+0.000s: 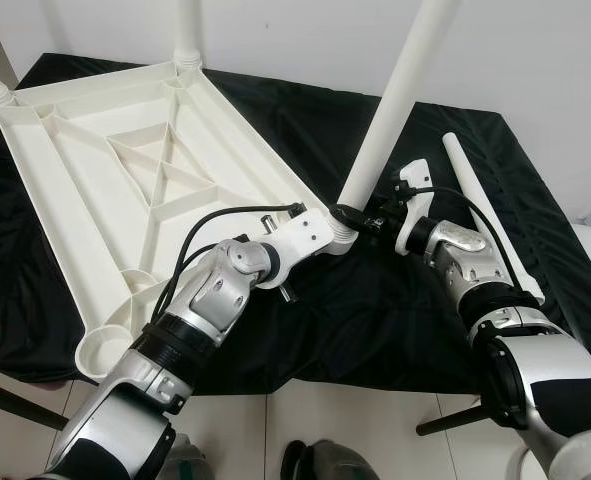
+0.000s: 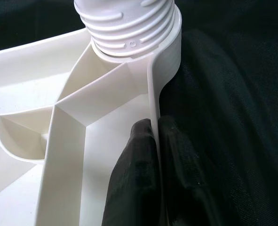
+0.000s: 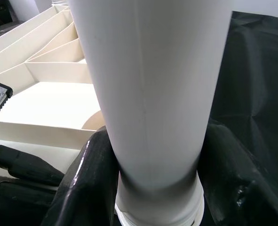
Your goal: Building children table
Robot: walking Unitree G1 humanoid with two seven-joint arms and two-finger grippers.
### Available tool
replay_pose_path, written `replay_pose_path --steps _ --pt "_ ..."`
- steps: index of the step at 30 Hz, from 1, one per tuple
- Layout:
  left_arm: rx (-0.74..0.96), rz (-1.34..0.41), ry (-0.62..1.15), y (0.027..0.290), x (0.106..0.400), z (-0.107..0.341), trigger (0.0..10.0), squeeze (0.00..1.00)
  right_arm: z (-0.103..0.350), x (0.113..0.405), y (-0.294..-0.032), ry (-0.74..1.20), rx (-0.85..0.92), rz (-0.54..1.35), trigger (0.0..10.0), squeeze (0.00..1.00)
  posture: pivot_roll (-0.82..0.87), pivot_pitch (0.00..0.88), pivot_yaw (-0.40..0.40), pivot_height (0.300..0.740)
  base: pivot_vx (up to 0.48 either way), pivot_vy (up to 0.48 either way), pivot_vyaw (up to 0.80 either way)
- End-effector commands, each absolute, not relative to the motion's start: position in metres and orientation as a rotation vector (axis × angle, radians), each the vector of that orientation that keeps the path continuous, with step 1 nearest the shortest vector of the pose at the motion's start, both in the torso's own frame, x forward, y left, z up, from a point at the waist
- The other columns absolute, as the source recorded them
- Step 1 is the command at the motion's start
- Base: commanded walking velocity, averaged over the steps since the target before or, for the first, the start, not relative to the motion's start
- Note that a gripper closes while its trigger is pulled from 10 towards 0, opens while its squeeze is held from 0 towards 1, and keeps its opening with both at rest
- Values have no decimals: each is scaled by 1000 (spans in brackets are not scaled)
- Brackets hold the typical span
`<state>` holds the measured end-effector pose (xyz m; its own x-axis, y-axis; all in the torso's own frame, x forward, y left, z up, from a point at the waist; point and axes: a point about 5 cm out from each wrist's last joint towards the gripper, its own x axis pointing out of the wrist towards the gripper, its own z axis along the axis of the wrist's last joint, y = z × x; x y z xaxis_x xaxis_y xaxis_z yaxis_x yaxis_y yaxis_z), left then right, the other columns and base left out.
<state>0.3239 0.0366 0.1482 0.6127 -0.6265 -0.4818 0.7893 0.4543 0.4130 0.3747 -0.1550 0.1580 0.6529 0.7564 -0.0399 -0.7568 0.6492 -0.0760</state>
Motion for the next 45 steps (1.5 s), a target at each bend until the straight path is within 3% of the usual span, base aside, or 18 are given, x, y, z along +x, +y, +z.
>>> replay_pose_path --steps 1,27,45 --pt "666 -918 291 31 321 145 10000 0 154 374 -157 22 -86 858 10000 0 81 27 -107 740 0 0 0" --pt "658 -930 287 26 318 143 10000 0 138 362 -125 -75 43 675 10000 0 70 22 -124 740 0 0 0" --pt "656 -941 293 24 314 141 10000 0 145 356 -92 -72 90 235 10000 0 79 15 -123 740 0 0 0"
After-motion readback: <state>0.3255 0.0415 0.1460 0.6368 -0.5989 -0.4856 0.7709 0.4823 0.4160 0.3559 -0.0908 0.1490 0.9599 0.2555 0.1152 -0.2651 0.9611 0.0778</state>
